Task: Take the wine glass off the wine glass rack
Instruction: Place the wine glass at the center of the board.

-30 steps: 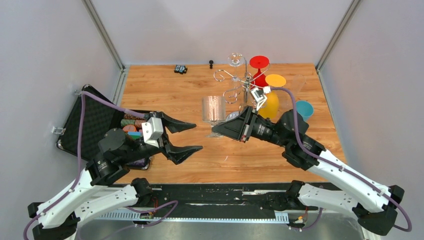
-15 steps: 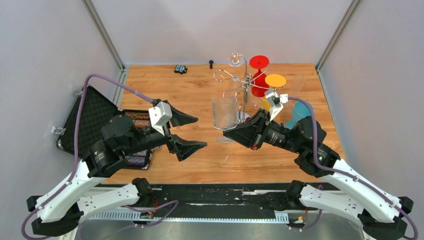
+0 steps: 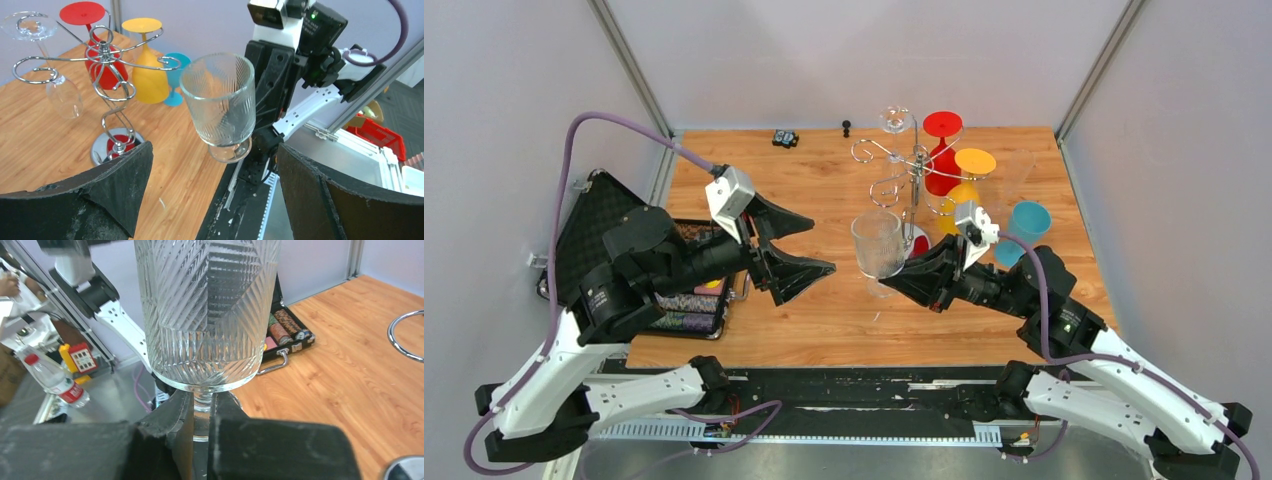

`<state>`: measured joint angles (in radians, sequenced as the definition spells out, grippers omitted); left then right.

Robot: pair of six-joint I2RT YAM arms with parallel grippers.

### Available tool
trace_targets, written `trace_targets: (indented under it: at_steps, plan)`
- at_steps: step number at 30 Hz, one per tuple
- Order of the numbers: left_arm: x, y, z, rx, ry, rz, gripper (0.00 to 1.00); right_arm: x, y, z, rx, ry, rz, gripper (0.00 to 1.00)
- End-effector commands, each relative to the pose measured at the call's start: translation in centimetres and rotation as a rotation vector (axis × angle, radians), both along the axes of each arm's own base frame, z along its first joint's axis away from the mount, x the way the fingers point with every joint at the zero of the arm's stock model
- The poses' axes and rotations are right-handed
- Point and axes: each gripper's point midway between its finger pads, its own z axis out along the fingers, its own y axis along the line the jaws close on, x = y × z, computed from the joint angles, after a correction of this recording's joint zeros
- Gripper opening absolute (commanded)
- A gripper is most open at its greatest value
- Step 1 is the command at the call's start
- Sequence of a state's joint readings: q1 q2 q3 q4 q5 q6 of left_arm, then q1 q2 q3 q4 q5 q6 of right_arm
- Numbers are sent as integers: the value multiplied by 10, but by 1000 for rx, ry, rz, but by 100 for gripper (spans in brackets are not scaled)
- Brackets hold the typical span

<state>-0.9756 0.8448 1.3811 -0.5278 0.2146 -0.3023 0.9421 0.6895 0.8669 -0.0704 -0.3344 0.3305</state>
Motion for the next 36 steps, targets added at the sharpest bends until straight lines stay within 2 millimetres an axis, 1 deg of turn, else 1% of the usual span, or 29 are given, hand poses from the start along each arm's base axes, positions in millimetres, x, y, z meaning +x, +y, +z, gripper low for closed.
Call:
trace_targets:
  at_steps: [1,4,7,8,13,17,20,25,27,29,36]
  plan:
    - [1,-1,11,-9,73,18,100,-5,-7,25,50,-243,1,0]
    - [2,-3,12,7,112,23,100,-10,-7,21,23,-339,26,0]
    - [8,-1,10,22,150,69,100,-13,-9,17,-2,-449,40,0]
    - [12,0,9,30,169,94,100,-12,-9,15,-11,-479,35,0]
    - [14,2,4,64,218,120,100,-5,-11,9,-58,-585,5,0]
    - [17,0,-9,120,287,145,100,0,-10,6,-89,-635,-13,0]
    - [19,1,-10,128,306,155,100,4,-9,6,-102,-655,-27,0]
    - [21,4,-19,156,343,172,100,9,-5,10,-113,-677,-38,0]
    - [21,4,-21,162,355,169,100,11,-3,4,-145,-675,-36,0]
    - [21,4,-24,173,368,171,100,14,-1,4,-161,-687,-40,0]
    - [23,0,-40,234,405,171,100,16,8,13,-176,-725,-45,0]
